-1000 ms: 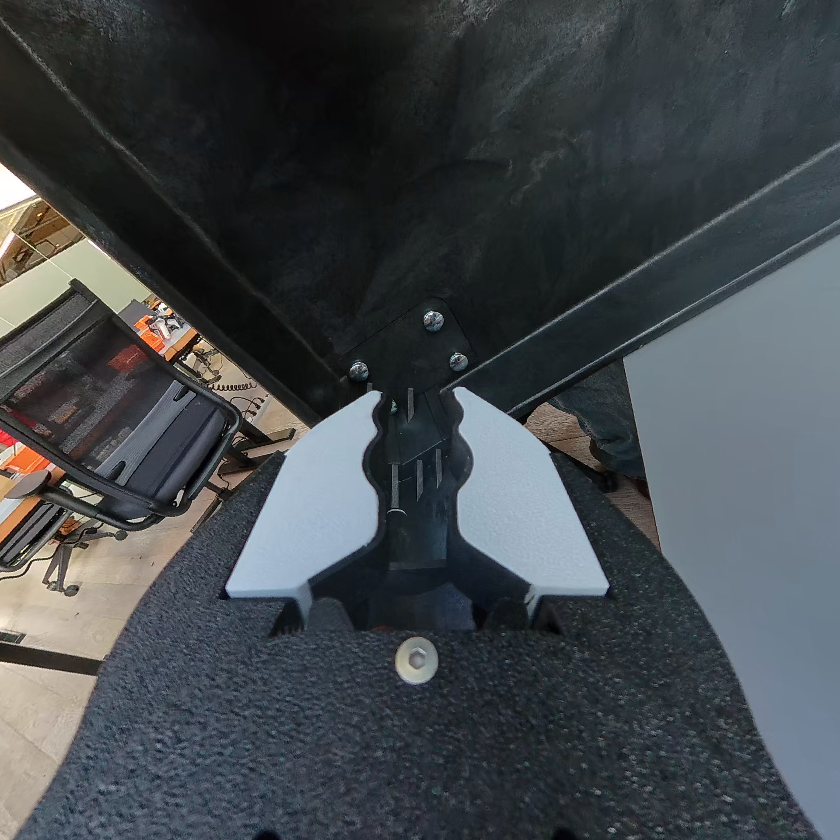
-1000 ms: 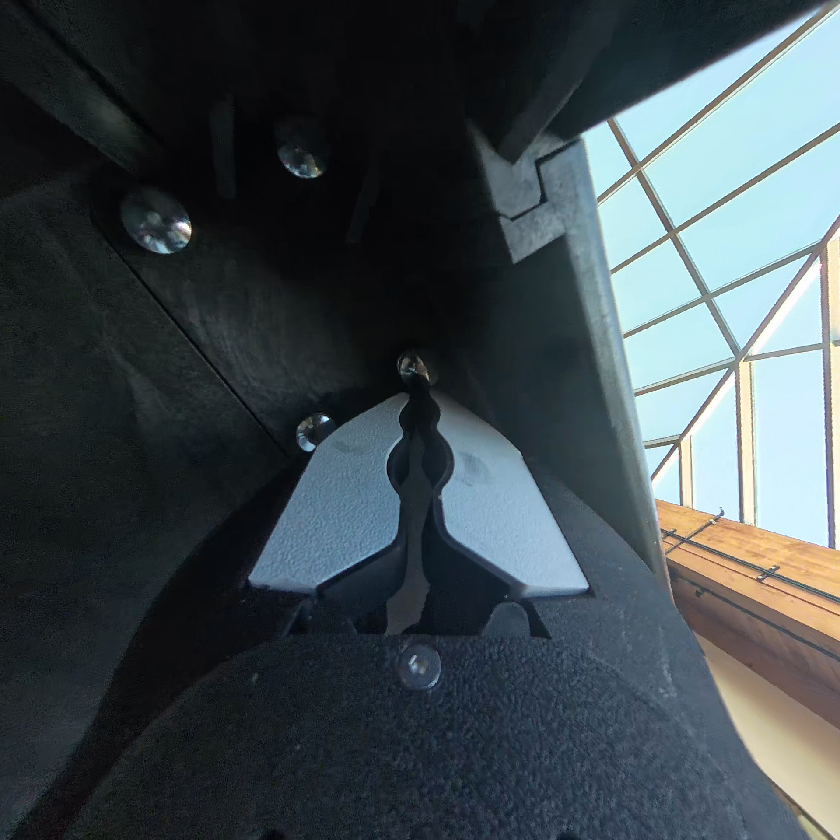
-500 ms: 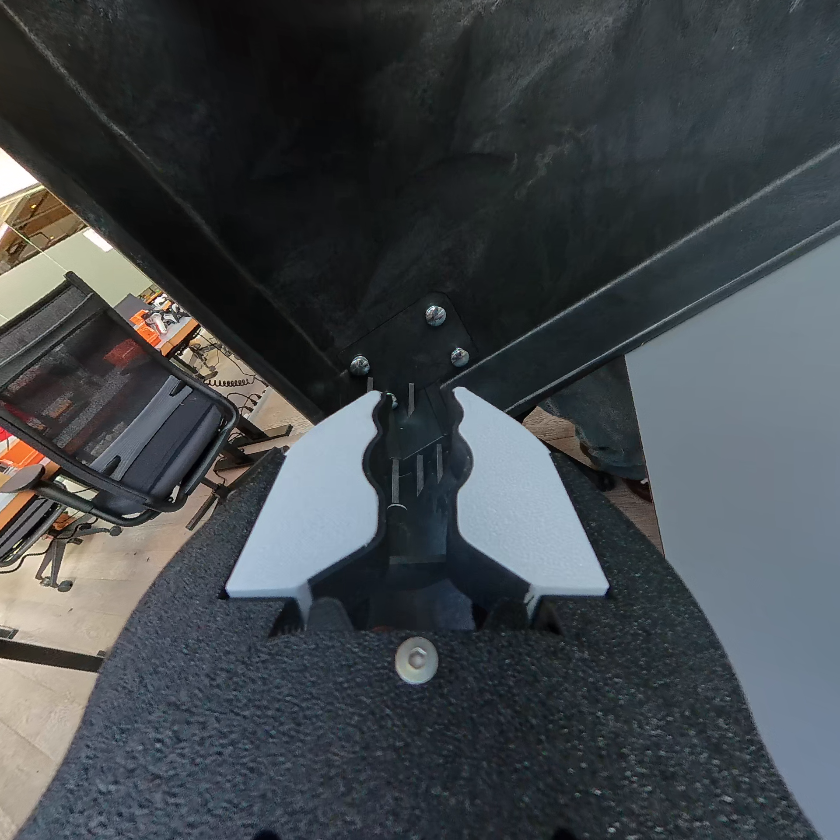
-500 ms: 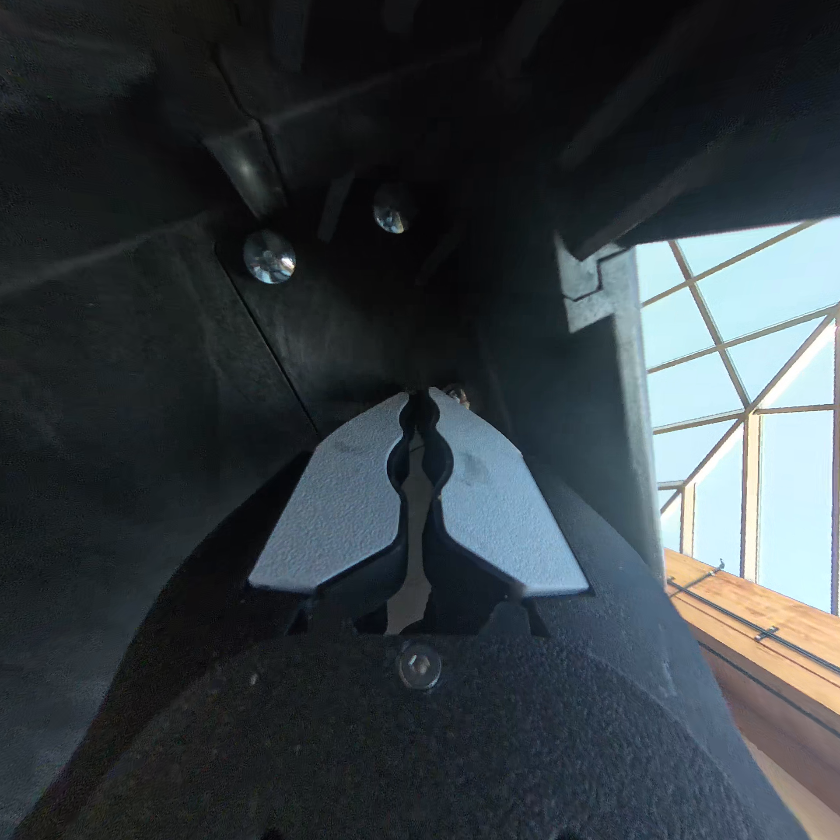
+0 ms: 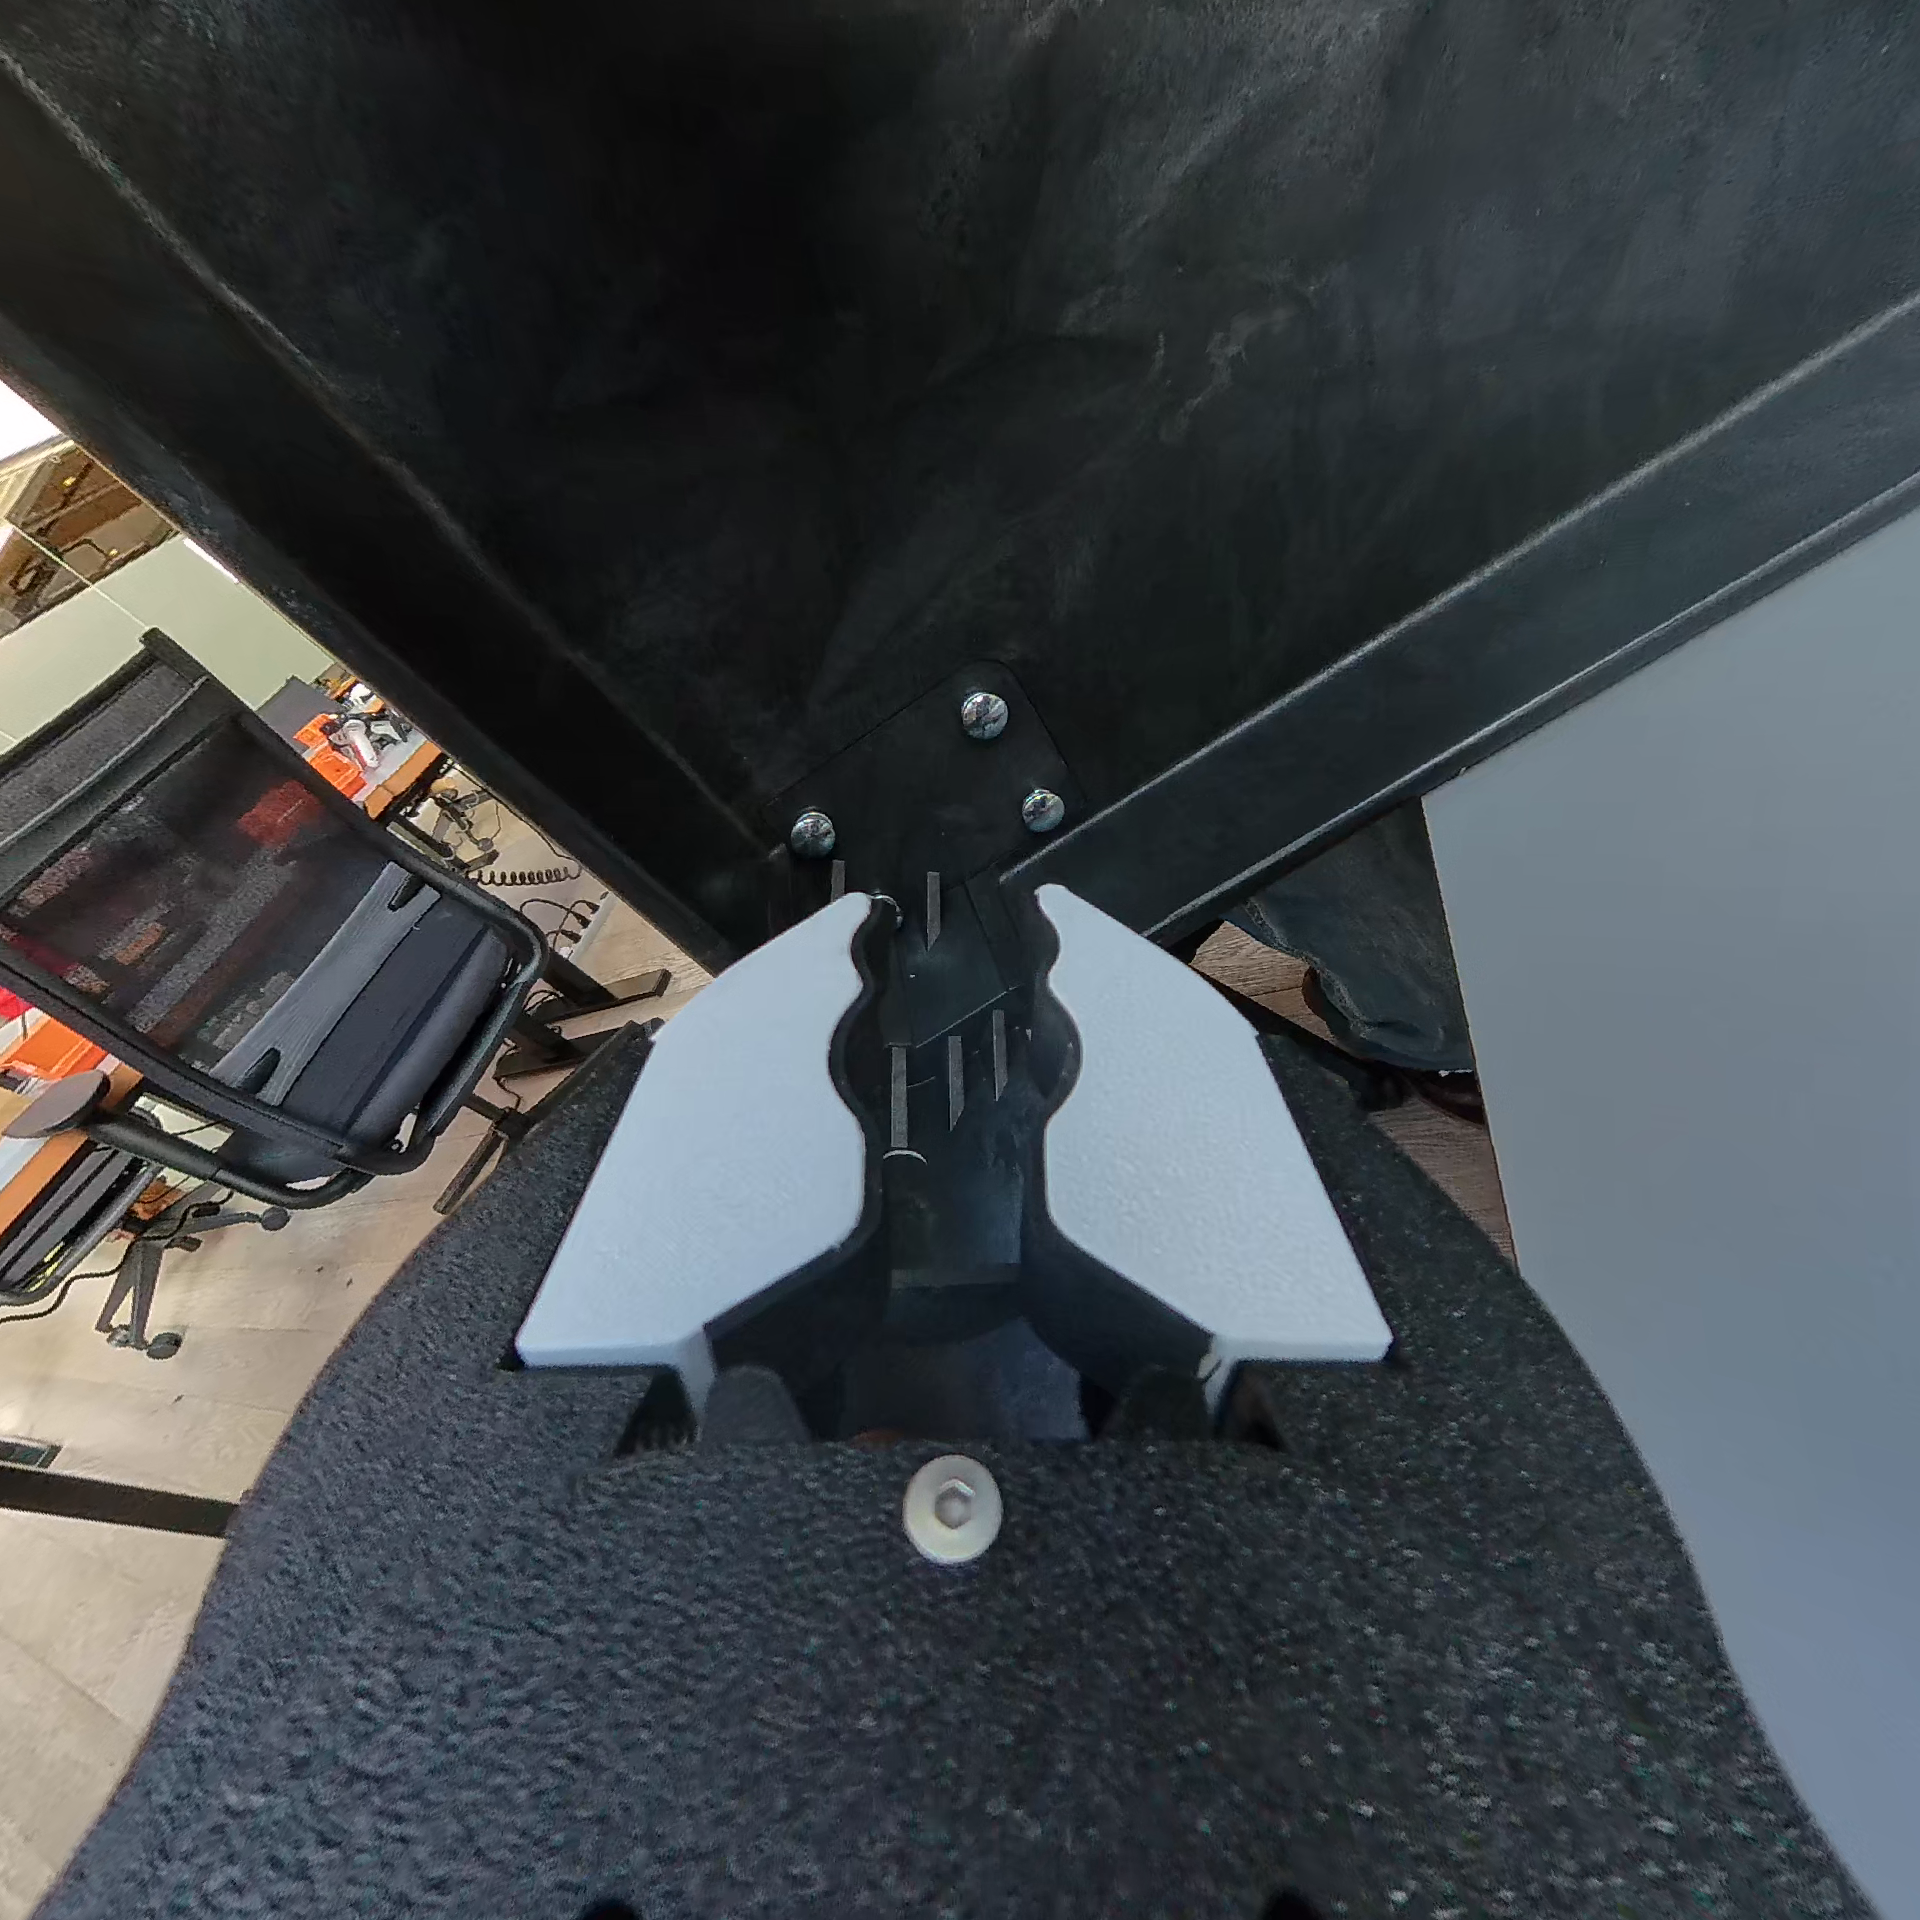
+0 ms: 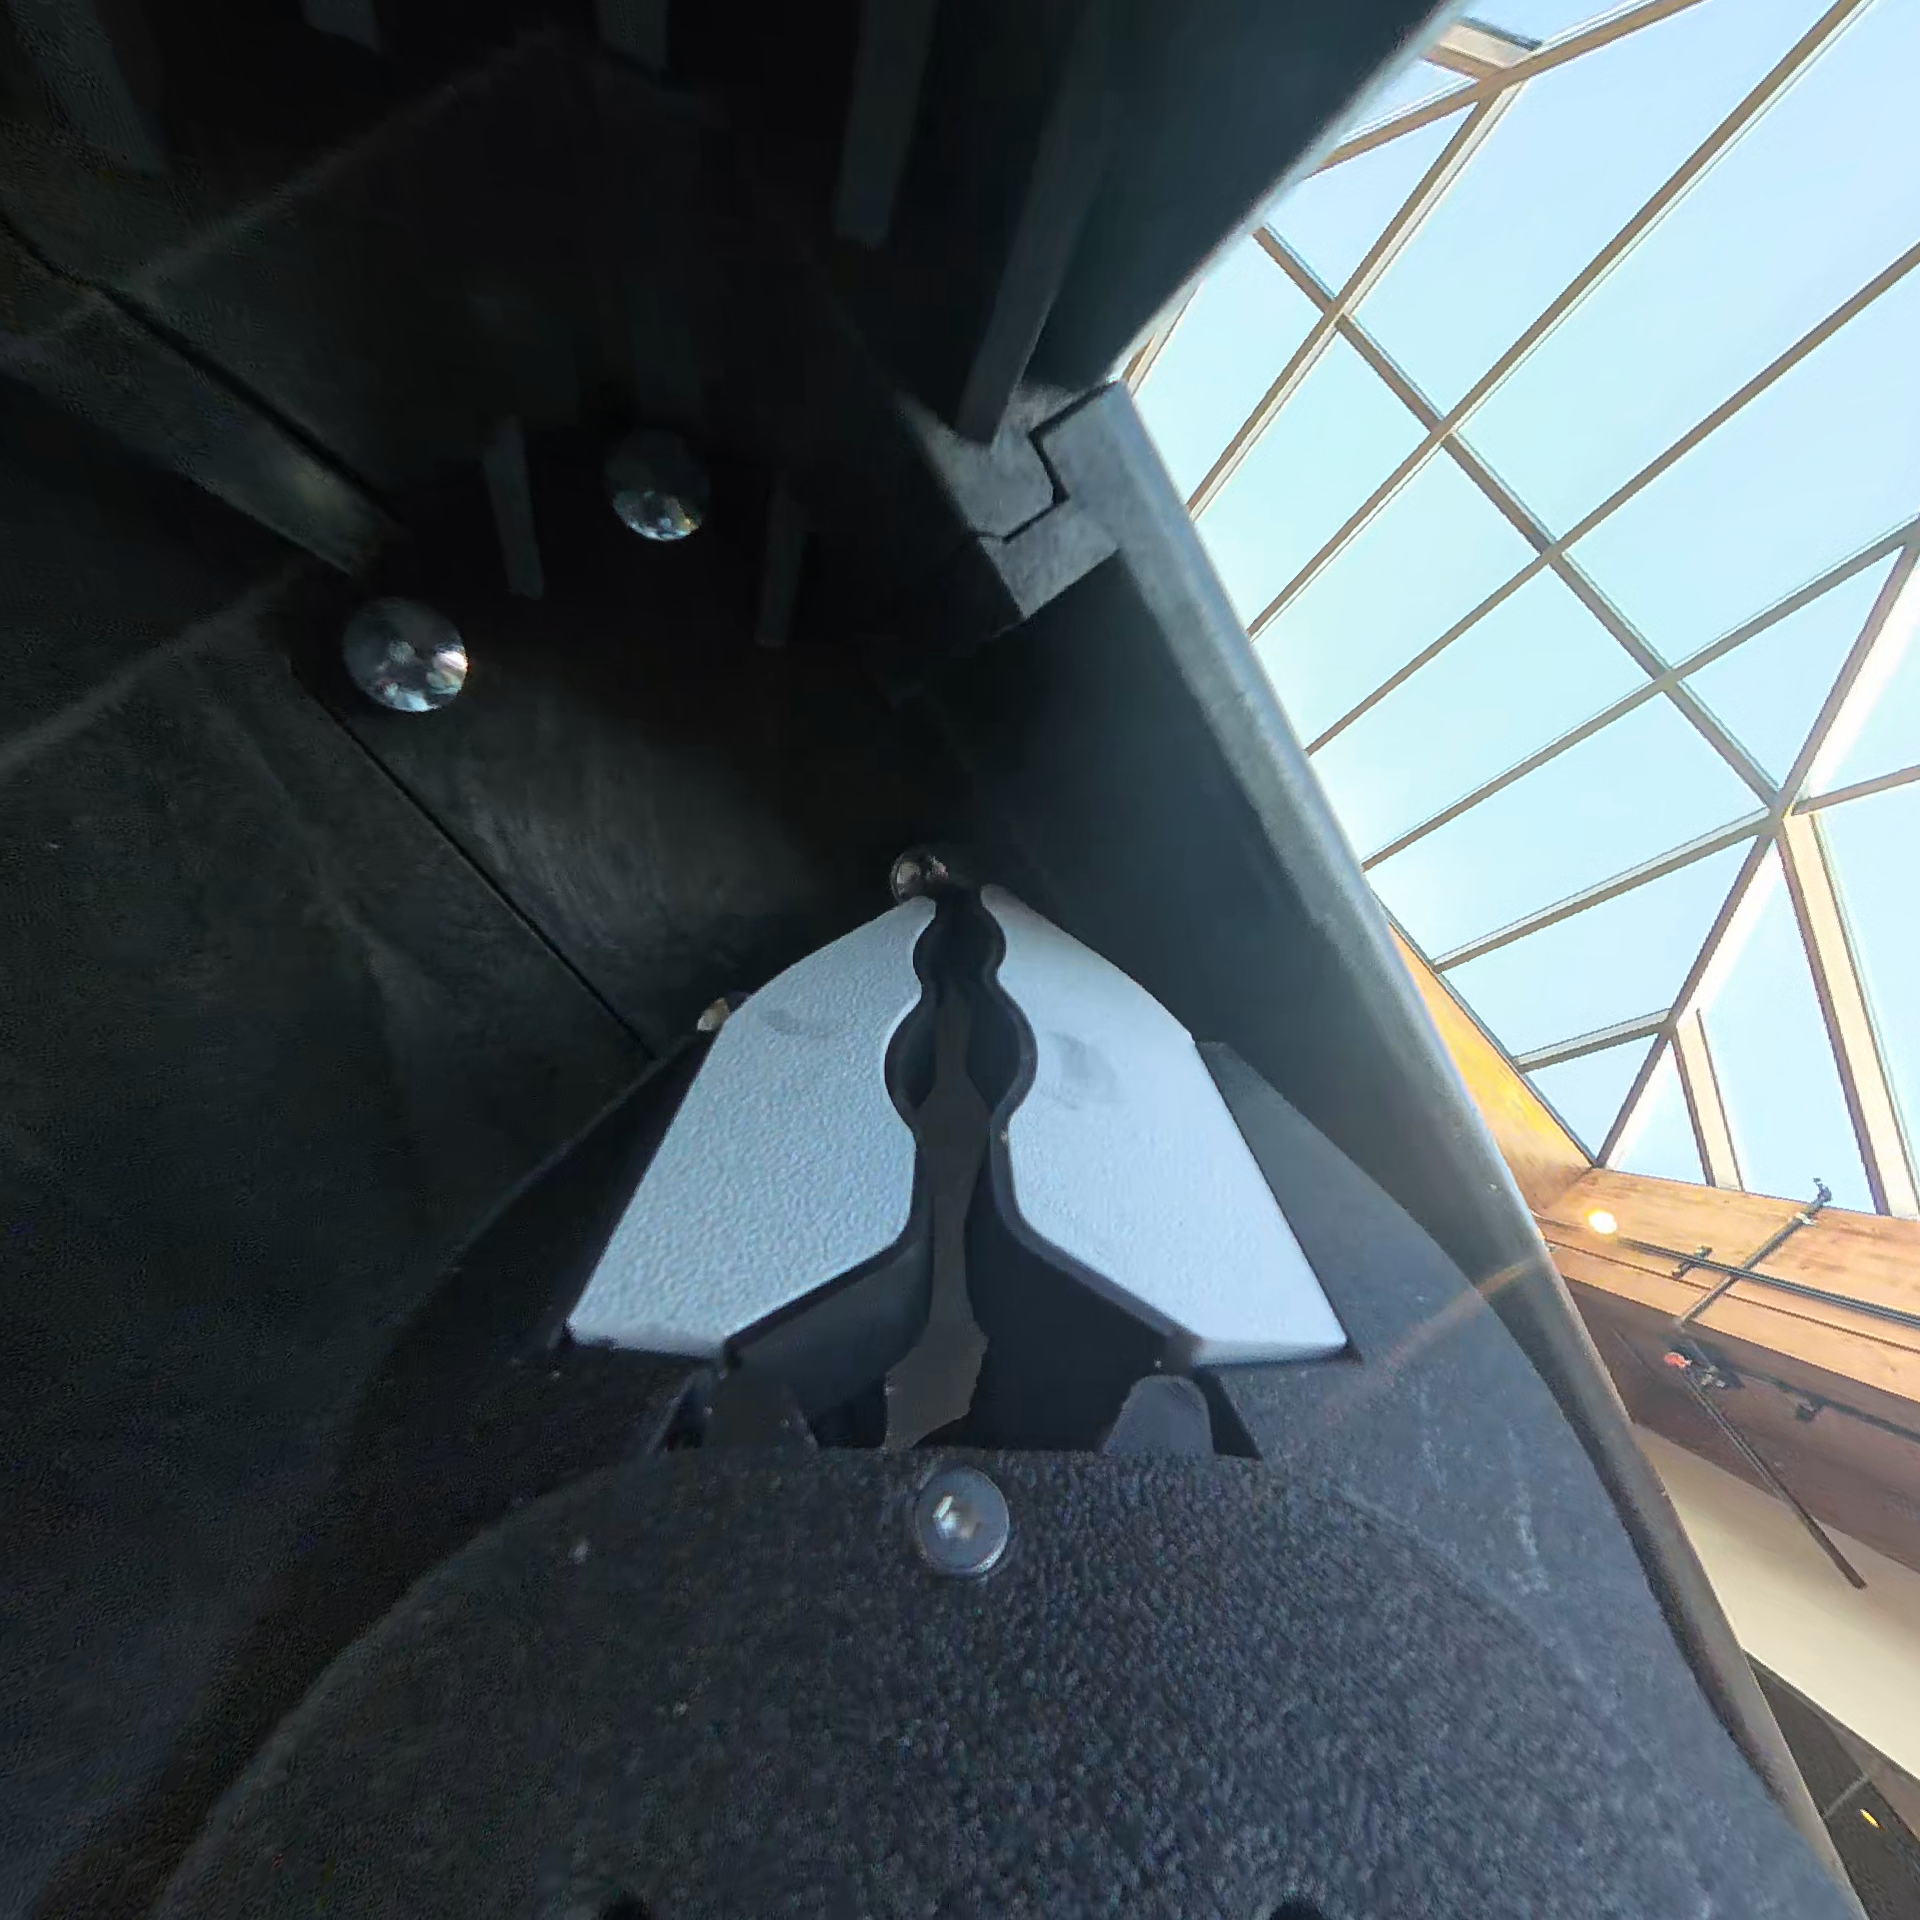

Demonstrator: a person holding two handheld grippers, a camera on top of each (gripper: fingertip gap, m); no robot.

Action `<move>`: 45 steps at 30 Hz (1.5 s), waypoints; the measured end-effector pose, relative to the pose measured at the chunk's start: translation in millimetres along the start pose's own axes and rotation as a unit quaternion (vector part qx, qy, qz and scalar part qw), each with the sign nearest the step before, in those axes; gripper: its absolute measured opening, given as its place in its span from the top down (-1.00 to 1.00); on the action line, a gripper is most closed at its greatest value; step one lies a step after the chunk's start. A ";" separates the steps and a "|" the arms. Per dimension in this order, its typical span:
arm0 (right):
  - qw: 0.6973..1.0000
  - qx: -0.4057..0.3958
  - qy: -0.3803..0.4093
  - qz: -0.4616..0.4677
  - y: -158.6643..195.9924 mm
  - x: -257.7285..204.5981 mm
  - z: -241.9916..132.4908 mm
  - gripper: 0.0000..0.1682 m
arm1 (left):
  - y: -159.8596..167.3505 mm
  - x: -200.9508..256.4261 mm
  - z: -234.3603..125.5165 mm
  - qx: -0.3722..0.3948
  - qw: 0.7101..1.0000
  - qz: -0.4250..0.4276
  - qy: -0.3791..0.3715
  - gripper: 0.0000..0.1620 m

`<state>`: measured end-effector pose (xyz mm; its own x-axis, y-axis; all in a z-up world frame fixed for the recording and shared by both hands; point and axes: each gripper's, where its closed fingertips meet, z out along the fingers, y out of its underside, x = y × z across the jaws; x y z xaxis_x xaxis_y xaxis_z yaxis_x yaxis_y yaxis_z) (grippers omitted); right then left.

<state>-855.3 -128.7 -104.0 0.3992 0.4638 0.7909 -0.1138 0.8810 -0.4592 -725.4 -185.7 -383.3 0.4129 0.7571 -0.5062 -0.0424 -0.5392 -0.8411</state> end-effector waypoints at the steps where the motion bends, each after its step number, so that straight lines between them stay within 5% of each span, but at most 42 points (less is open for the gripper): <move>1: 1.000 0.000 -0.002 0.002 0.0 -0.5 0.1 1.00 | 0.0 0.6 0.1 0.000 1.000 0.002 0.000 0.70; 45: 0.990 0.030 -0.053 0.131 -9.4 2.2 3.6 1.00 | 2.4 2.2 0.0 -0.003 1.000 0.007 0.002 0.70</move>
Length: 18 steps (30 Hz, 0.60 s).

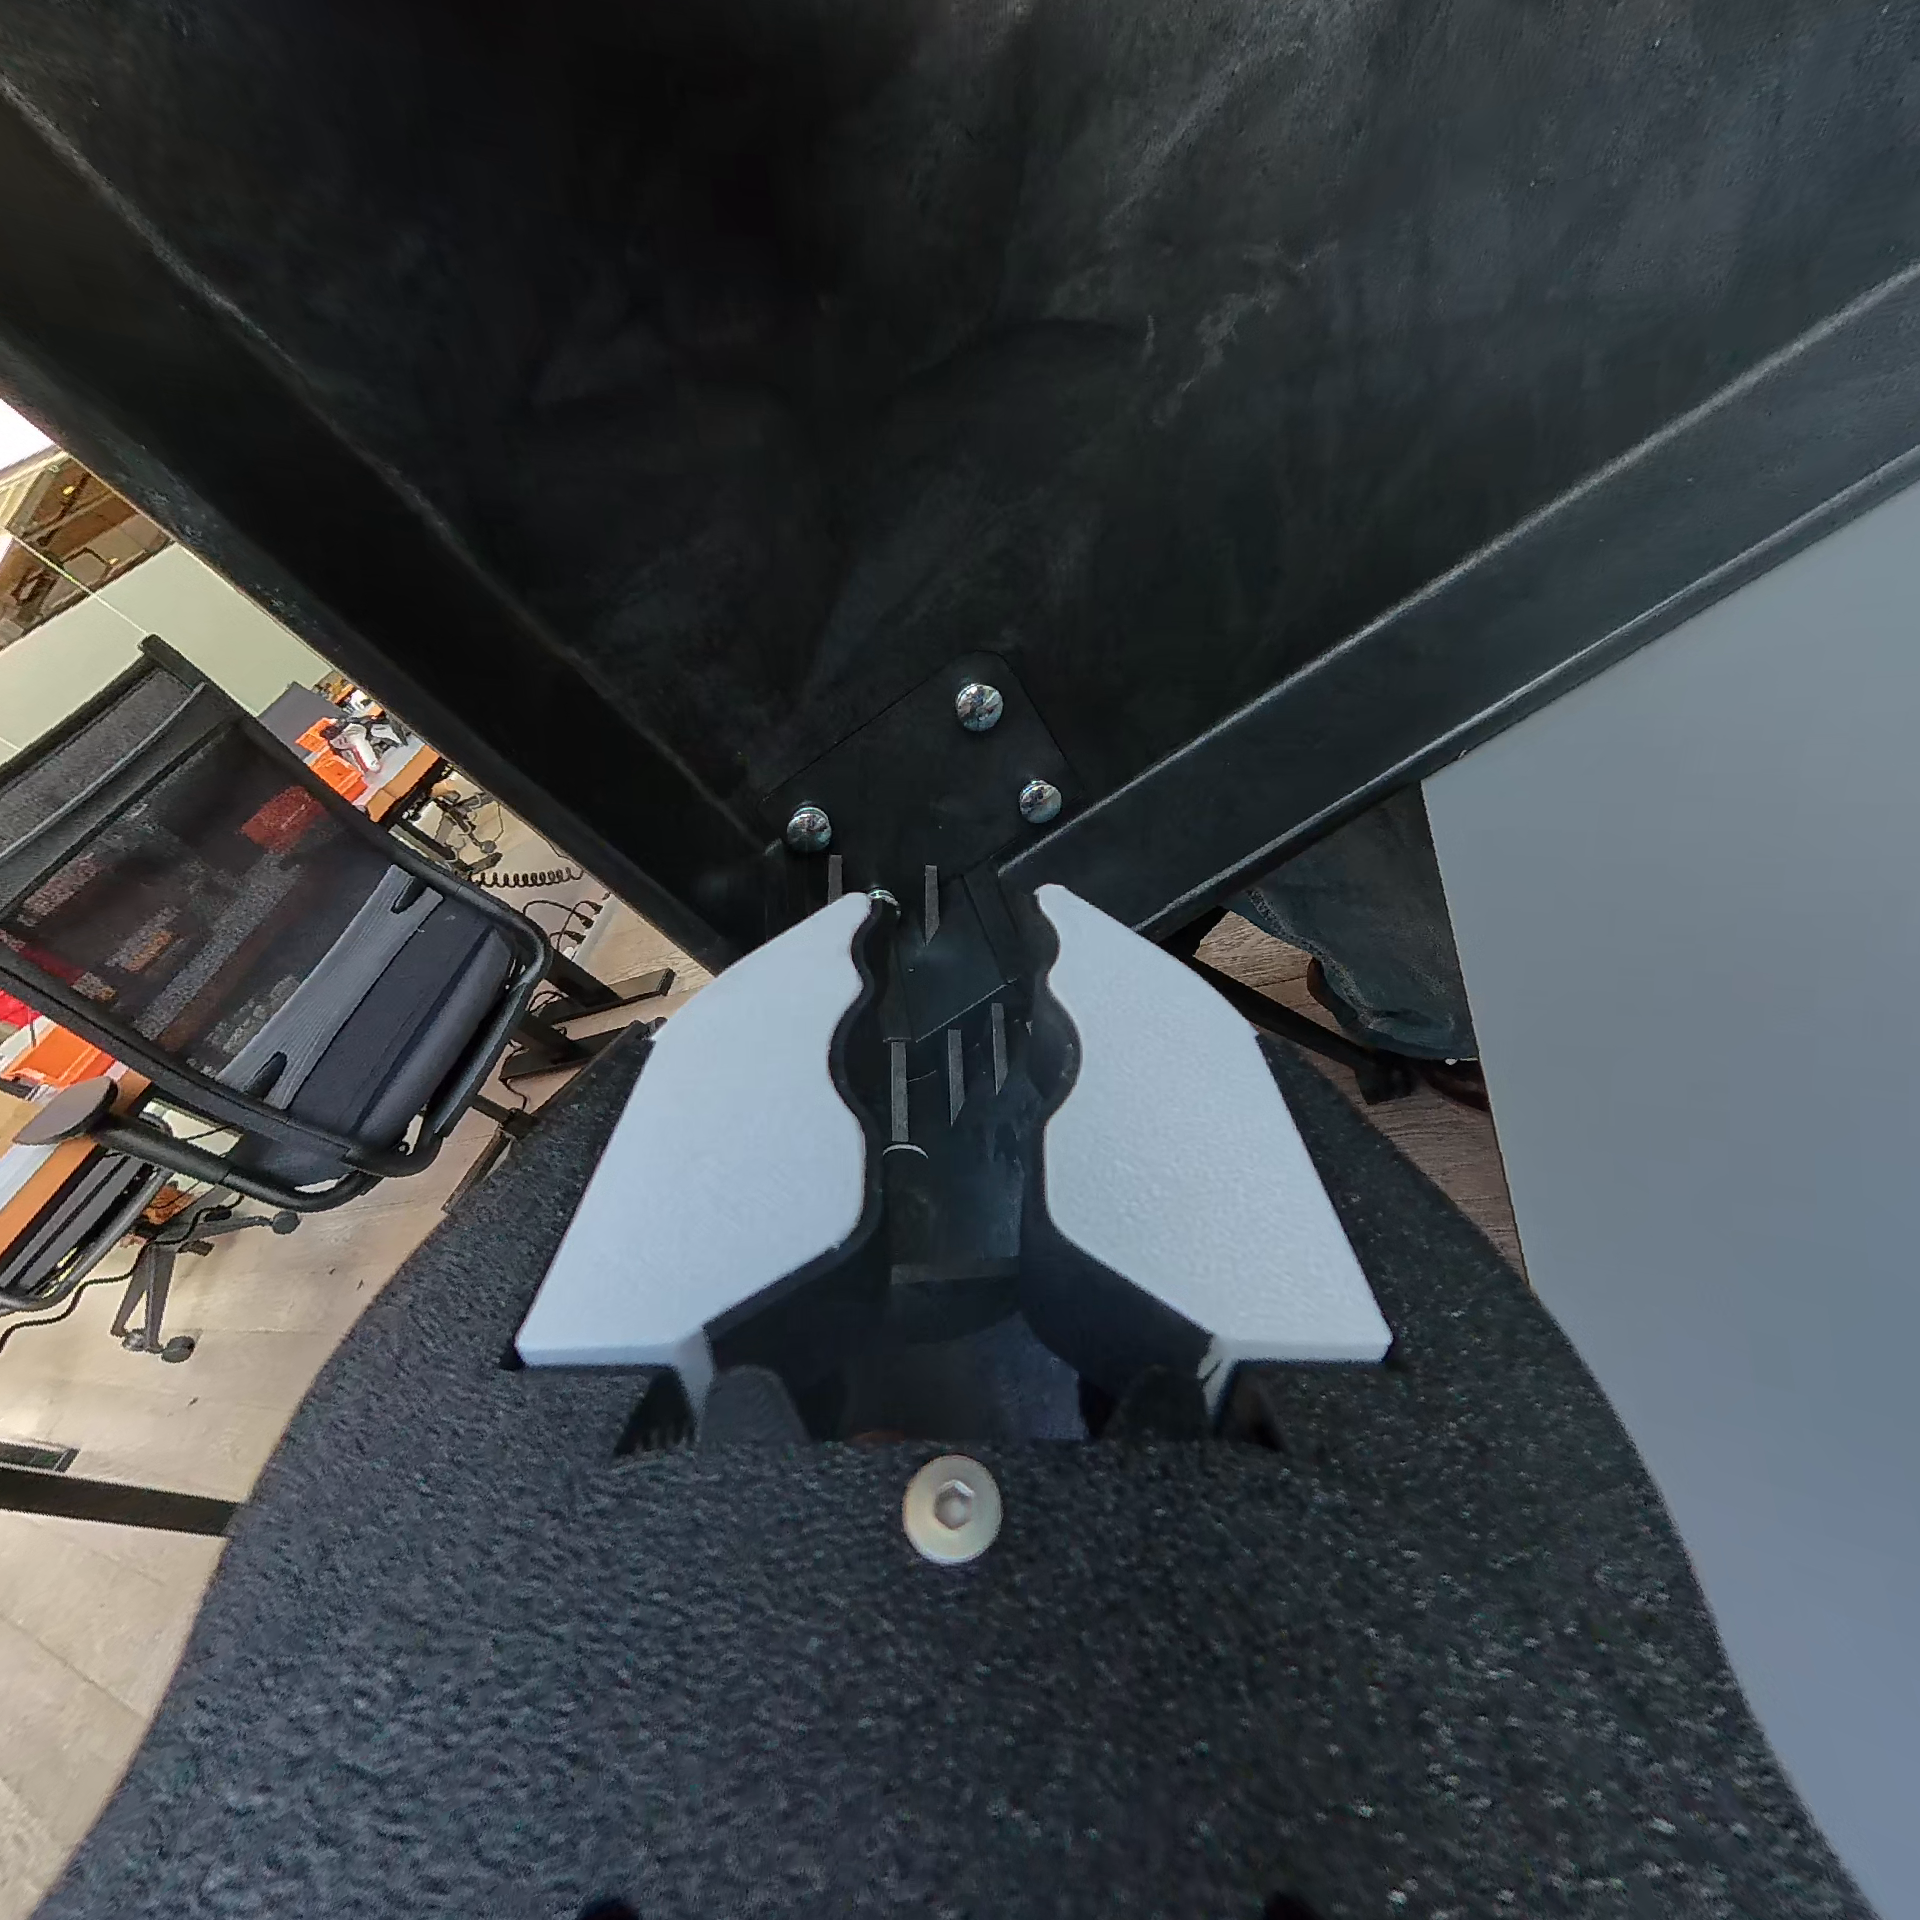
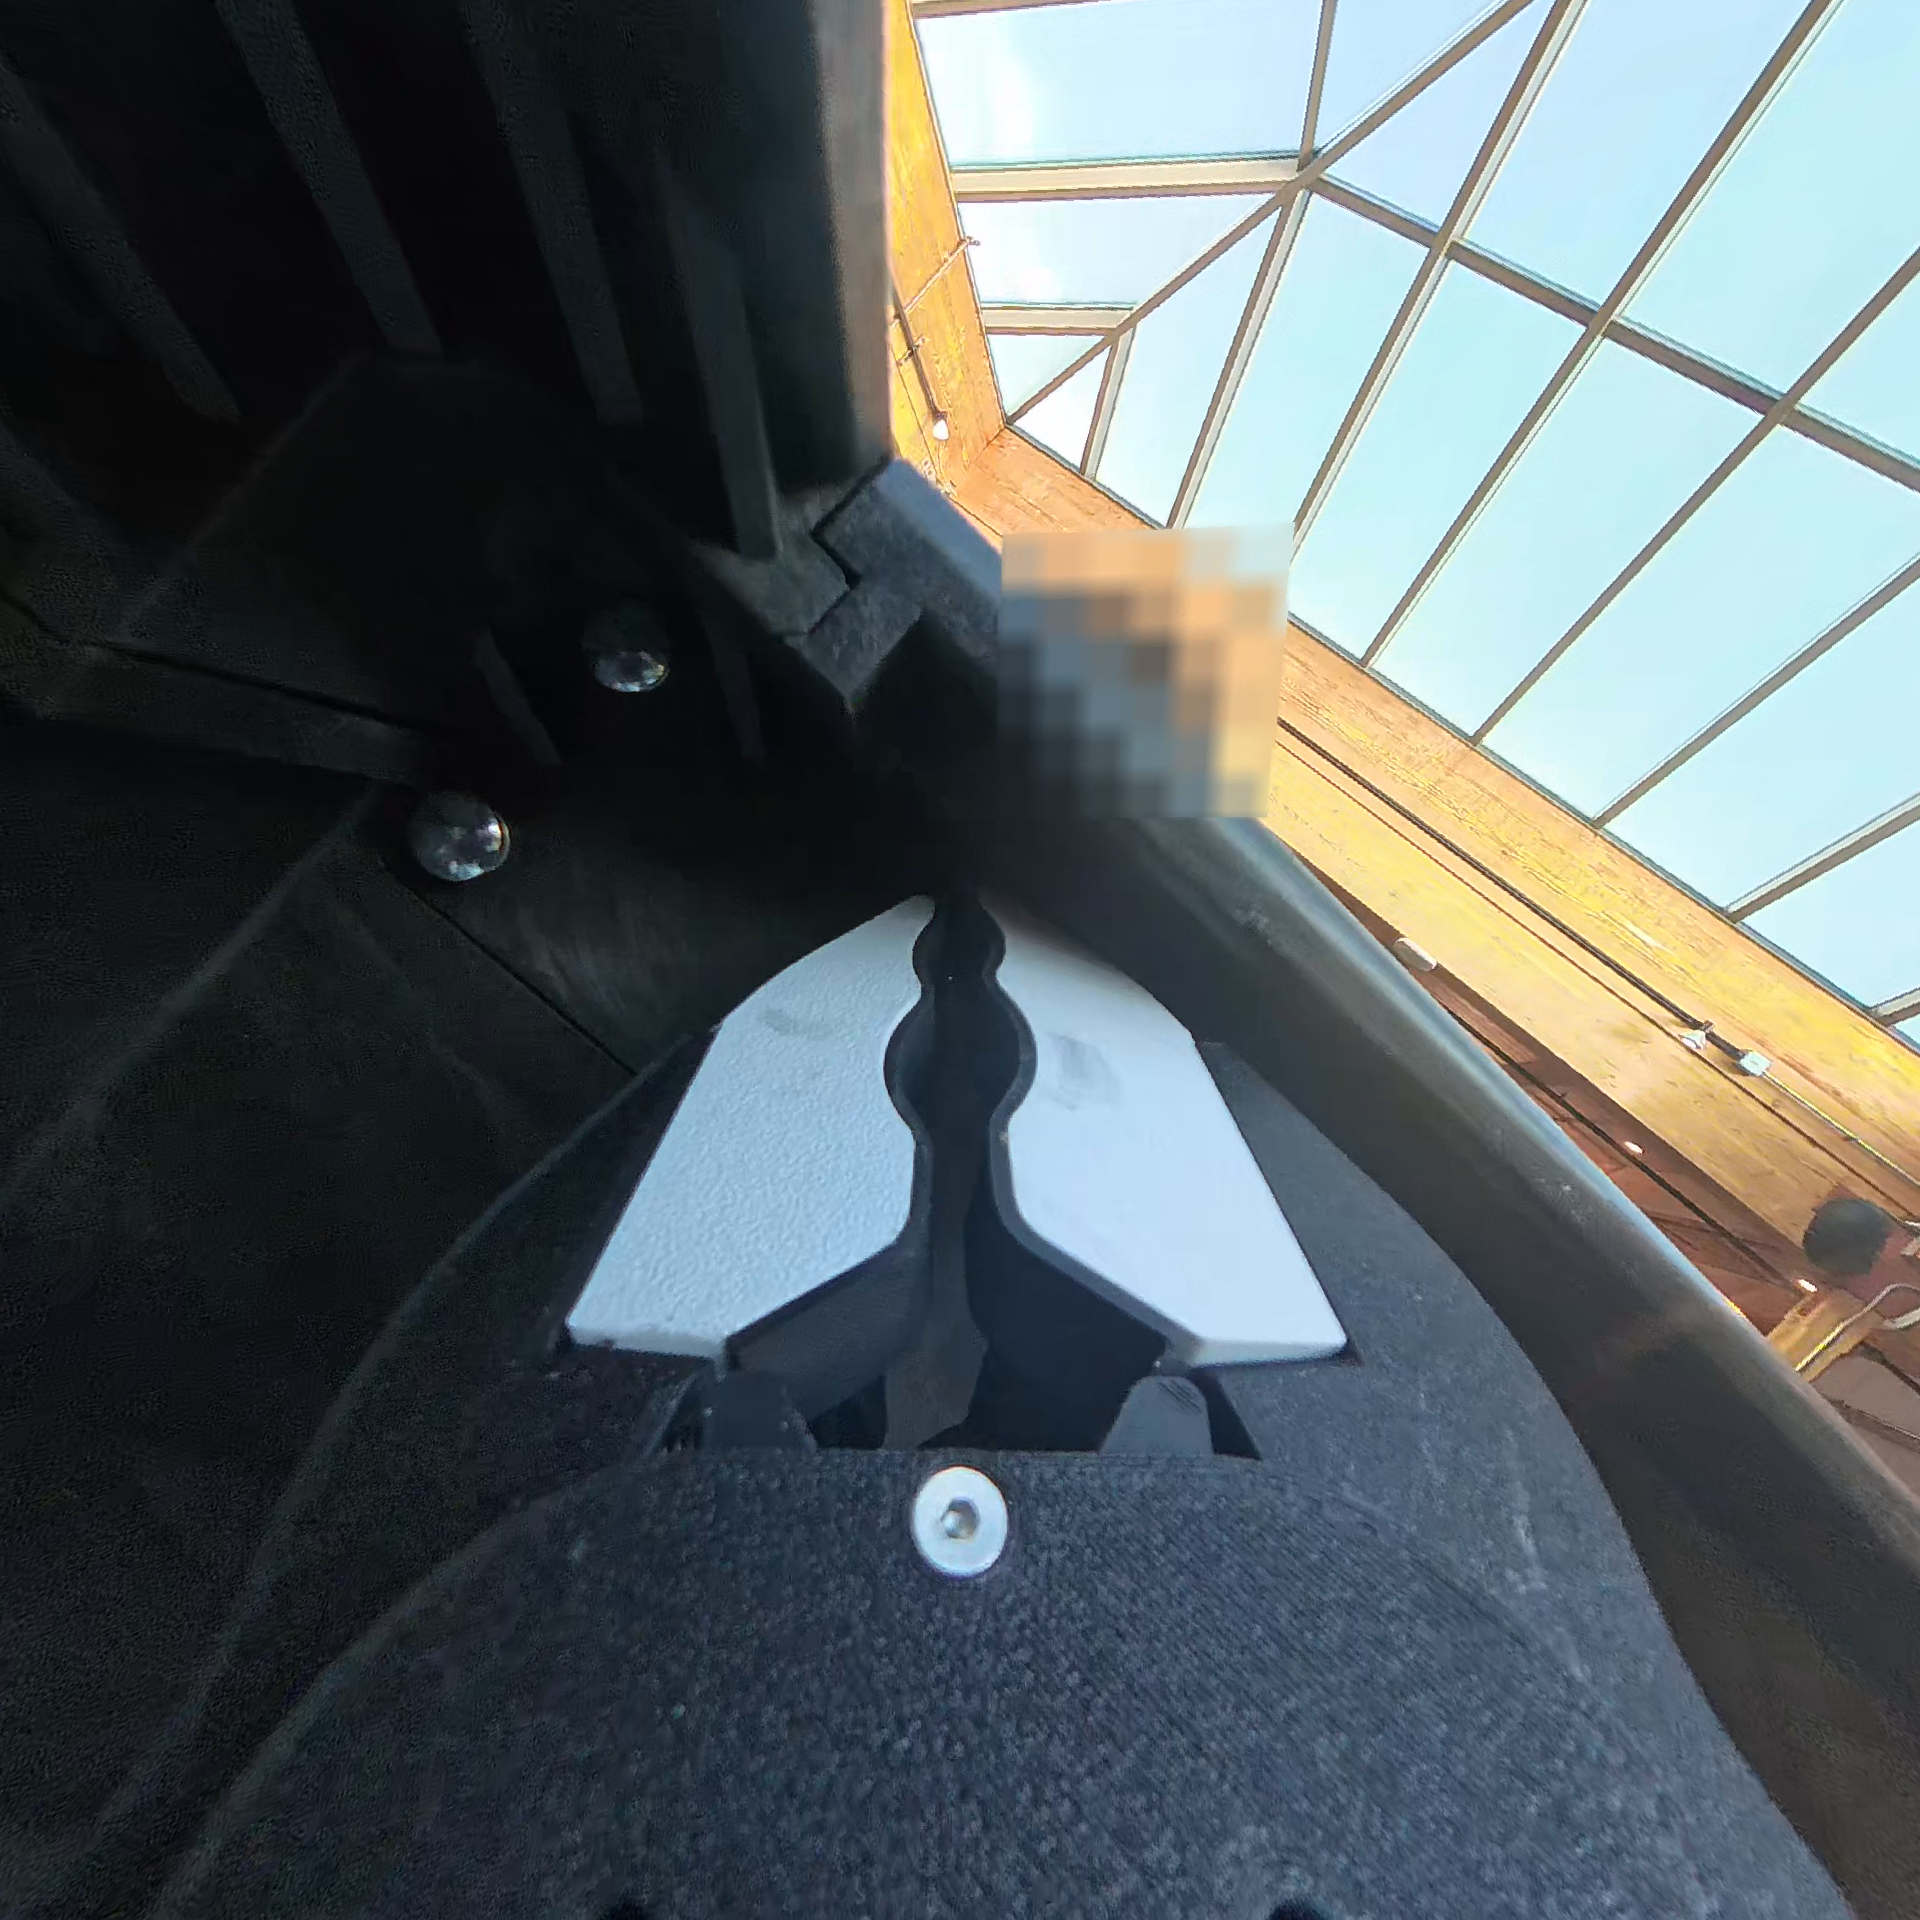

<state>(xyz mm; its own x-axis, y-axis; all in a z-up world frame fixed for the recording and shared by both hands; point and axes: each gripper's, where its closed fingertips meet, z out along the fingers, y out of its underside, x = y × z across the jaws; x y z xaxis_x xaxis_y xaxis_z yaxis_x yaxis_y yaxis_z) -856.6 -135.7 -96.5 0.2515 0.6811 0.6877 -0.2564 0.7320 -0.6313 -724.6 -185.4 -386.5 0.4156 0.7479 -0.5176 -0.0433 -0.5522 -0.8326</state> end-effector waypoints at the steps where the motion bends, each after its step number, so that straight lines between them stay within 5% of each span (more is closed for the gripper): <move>1: 1.000 0.001 0.002 0.001 0.9 0.5 -0.5 1.00 | 0.1 0.0 0.0 -0.001 1.000 0.000 0.000 0.69; 18: 1.000 0.012 0.000 0.004 -0.3 -1.7 0.1 1.00 | 0.1 0.1 0.5 -0.001 1.000 0.003 -0.001 0.70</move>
